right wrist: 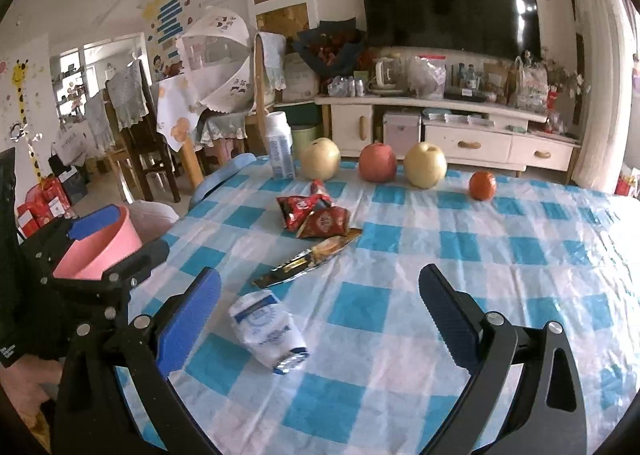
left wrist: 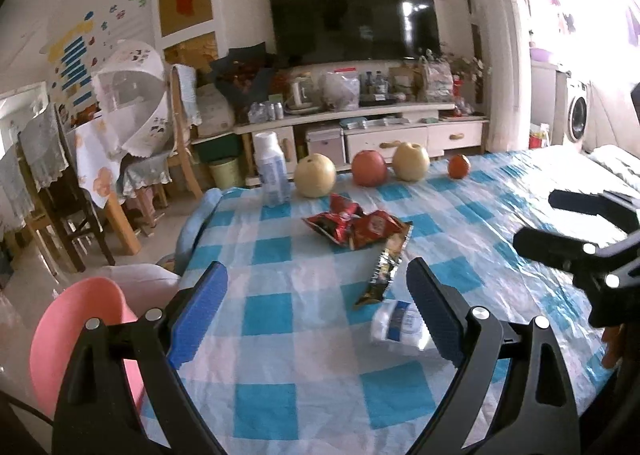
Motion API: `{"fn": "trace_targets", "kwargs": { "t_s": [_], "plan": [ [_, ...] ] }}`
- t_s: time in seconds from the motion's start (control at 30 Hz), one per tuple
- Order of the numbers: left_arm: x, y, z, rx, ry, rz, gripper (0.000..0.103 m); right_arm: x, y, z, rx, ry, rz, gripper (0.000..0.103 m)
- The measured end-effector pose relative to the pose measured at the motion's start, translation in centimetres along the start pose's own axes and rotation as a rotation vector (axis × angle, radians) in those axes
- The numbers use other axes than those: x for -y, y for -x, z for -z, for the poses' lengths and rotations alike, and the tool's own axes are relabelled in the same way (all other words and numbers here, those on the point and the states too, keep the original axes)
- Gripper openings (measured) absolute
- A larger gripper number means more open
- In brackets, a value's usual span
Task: Collect trash
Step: 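Move both tools back over the table toward the white MAGICDAY bag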
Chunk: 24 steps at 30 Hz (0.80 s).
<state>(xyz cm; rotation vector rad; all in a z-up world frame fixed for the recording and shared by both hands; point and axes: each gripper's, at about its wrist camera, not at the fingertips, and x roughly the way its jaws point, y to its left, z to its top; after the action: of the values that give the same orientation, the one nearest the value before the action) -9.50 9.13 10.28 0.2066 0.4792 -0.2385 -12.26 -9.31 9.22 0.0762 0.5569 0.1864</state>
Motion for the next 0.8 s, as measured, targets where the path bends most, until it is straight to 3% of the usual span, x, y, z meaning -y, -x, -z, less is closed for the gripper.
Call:
{"fn": "trace_targets", "kwargs": {
  "t_s": [0.17,0.47,0.6,0.67,0.8],
  "plan": [
    [2.2,-0.4,0.3,-0.021,-0.04,0.027,0.091,2.1,0.1,0.3,0.001,0.018,0.028,0.098],
    [4.7,-1.3,0.9,-0.063,-0.076,0.11,0.091,7.4,-0.4,1.0,-0.058,-0.109,0.074,0.098],
    [5.6,-2.6,1.4,-0.144,-0.062,0.209,0.091,9.0,-1.0,0.9,-0.079,-0.165,0.08,0.098],
    [6.1,-3.6,2.0,-0.201,-0.04,0.215,0.091,9.4,-1.3,1.0,-0.088,-0.185,0.079,0.098],
    [6.3,-4.7,2.5,-0.241,0.029,0.204,0.091,9.7,-2.3,0.8,-0.115,-0.21,0.061,0.098]
  ]
}}
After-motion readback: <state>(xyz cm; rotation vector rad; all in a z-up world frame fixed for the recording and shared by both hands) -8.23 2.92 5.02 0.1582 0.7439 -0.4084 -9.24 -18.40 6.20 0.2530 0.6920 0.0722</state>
